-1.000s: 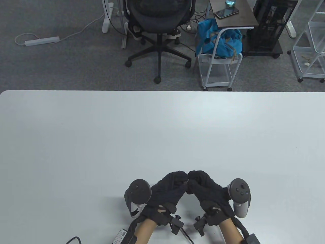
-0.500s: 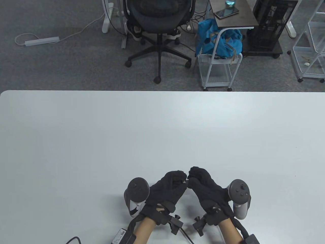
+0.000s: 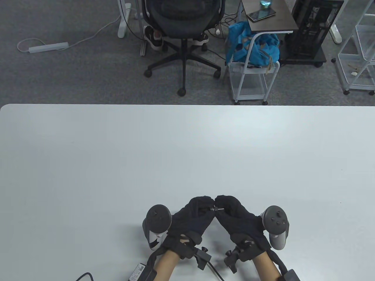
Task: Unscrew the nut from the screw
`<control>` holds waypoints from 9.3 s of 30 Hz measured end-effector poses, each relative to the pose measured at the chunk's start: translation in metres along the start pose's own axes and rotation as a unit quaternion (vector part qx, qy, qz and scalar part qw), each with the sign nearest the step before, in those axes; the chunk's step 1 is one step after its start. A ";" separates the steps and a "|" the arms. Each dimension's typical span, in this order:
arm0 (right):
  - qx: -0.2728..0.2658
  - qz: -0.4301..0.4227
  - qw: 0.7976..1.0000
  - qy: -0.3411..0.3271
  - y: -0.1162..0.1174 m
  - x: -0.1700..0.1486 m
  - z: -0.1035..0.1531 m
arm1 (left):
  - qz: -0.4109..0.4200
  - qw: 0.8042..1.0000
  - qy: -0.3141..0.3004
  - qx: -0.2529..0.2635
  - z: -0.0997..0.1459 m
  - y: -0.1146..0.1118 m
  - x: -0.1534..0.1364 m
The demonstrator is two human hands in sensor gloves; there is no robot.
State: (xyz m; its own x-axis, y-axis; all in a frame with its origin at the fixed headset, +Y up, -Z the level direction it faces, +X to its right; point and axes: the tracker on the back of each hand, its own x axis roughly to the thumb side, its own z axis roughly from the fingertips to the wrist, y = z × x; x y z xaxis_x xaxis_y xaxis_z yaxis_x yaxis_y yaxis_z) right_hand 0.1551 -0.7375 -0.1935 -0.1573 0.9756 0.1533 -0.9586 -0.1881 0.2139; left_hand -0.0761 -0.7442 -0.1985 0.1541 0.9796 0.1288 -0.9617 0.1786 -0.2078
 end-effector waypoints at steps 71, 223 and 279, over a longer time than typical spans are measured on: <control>-0.019 -0.009 0.999 0.045 0.000 -0.008 0.002 | 0.021 1.000 0.000 -0.001 -0.001 0.003 -0.002; 0.012 -0.045 0.998 0.047 0.002 -0.011 0.000 | 0.033 0.999 0.000 0.008 0.000 0.003 -0.003; 0.004 -0.039 0.998 0.038 0.004 -0.009 -0.002 | 0.044 0.999 0.000 0.007 0.000 0.006 -0.003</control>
State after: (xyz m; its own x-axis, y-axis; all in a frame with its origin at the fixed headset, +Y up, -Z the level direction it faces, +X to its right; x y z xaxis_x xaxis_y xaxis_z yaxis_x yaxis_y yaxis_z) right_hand 0.1520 -0.7472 -0.1955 -0.0998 0.9931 0.0620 -0.9667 -0.1116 0.2303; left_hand -0.0821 -0.7457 -0.1998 0.0698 0.9914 0.1105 -0.9747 0.0914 -0.2039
